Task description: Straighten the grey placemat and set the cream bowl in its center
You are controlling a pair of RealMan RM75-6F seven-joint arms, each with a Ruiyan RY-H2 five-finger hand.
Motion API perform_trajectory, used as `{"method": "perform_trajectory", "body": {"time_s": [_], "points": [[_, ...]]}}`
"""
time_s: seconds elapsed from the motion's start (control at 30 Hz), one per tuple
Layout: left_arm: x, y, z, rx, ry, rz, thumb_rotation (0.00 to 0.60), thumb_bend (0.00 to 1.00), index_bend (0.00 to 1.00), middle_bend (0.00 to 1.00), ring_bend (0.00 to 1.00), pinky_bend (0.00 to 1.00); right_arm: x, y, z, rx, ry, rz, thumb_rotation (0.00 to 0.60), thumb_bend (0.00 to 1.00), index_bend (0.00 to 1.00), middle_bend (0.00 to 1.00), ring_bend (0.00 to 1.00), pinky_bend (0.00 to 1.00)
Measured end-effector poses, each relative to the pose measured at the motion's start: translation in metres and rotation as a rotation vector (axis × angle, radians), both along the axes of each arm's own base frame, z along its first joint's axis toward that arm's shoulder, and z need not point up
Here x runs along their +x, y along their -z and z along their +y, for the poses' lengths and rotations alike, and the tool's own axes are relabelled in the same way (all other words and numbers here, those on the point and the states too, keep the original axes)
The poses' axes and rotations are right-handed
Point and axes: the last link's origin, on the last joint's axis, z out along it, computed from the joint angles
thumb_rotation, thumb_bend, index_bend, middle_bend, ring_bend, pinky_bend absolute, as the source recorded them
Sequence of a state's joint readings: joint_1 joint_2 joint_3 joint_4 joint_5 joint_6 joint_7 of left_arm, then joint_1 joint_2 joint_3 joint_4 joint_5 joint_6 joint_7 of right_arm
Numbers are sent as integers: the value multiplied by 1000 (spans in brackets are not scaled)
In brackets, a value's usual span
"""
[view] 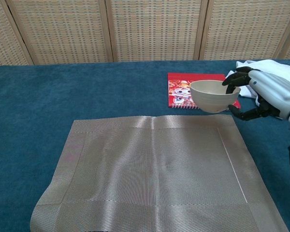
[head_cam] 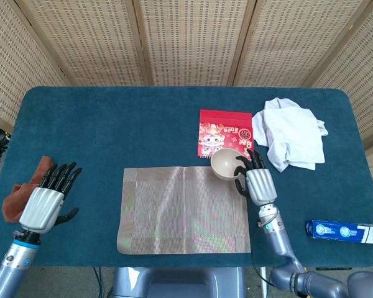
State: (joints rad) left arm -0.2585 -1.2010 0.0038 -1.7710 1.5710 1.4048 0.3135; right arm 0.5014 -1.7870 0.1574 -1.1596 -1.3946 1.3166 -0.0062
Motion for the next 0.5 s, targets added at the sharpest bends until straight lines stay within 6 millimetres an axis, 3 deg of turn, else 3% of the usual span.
{"method": "perform_trajectory", "body": {"time_s": [0.27,0.5], "points": [[1,-5,-7,2,16,-13,600,201,2,0,0,0,36,31,33,82,-82,0,600,602,716,314,28,93],[-1,-10,-8,5,14,-30,600,201,2,0,0,0,58,57,46,131,-104,-13,600,602,717,317,30,95]]}}
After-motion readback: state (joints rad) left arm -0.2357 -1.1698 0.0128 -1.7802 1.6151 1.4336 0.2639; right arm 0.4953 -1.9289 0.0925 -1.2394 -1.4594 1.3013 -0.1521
